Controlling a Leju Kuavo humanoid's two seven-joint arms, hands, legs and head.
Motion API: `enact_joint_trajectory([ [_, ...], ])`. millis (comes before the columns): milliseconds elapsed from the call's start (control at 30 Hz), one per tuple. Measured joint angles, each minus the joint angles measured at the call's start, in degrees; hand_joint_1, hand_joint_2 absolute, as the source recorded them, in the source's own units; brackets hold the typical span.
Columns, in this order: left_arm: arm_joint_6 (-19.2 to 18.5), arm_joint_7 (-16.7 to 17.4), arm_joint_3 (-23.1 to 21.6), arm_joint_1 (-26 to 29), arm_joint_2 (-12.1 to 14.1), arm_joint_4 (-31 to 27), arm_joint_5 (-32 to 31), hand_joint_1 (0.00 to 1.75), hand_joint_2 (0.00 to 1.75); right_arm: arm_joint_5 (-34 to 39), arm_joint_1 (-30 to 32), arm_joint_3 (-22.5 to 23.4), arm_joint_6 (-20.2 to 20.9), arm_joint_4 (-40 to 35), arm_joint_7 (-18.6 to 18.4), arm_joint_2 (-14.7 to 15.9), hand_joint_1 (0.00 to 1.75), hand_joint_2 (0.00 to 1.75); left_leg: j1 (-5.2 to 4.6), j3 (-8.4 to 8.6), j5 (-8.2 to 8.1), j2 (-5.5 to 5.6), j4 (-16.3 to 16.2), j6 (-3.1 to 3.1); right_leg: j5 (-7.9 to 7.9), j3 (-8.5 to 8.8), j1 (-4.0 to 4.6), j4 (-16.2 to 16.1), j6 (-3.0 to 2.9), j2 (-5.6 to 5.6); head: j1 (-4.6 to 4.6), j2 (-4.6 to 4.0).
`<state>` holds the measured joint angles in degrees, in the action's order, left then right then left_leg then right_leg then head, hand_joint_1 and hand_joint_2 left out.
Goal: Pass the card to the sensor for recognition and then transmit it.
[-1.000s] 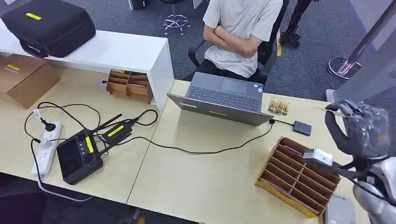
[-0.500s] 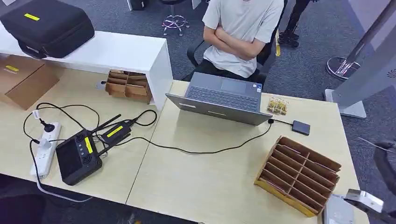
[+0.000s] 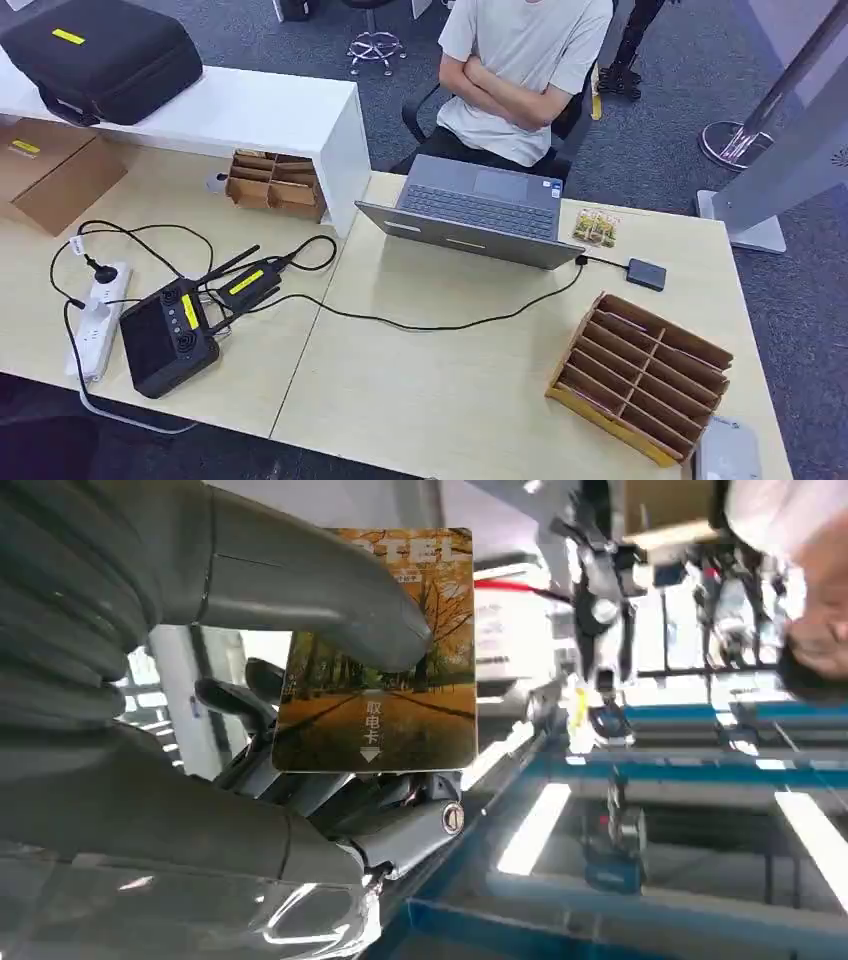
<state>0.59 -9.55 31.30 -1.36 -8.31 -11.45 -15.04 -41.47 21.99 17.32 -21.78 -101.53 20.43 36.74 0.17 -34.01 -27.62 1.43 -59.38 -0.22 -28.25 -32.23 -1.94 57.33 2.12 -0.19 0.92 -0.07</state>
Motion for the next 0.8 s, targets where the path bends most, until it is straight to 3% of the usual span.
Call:
enact_joint_trajectory([
  [67,0.52,-0.13,0.11,0.03,-0.07,0.00,0.00,0.00,0.00,-2.12,2.39,0.85,4.85,0.00,-1.46,-0.59,1.75,1.75,0.00,-0.02,-0.01,0.00,0.01,-0.01,-0.01,0.01,-0.01,0.00,-0.01,-0.04,-0.02,0.00],
  [300,0.78,-0.09,0.70,-0.03,-0.11,0.00,-0.42,0.00,0.00,-5.48,7.80,0.83,5.12,0.48,-7.27,-1.35,1.75,1.75,0.00,0.04,-0.02,-0.19,0.02,-0.02,-0.01,0.00,-0.01,0.01,-0.01,0.18,0.02,0.00],
  [800,0.76,-0.09,1.01,-0.04,-0.24,0.00,-0.42,0.00,0.00,-5.66,10.08,0.83,5.08,0.72,-7.73,-1.35,1.75,1.75,0.00,0.07,-0.03,-0.24,0.02,0.01,-0.01,0.02,-0.02,0.01,-0.01,0.22,0.02,0.00],
])
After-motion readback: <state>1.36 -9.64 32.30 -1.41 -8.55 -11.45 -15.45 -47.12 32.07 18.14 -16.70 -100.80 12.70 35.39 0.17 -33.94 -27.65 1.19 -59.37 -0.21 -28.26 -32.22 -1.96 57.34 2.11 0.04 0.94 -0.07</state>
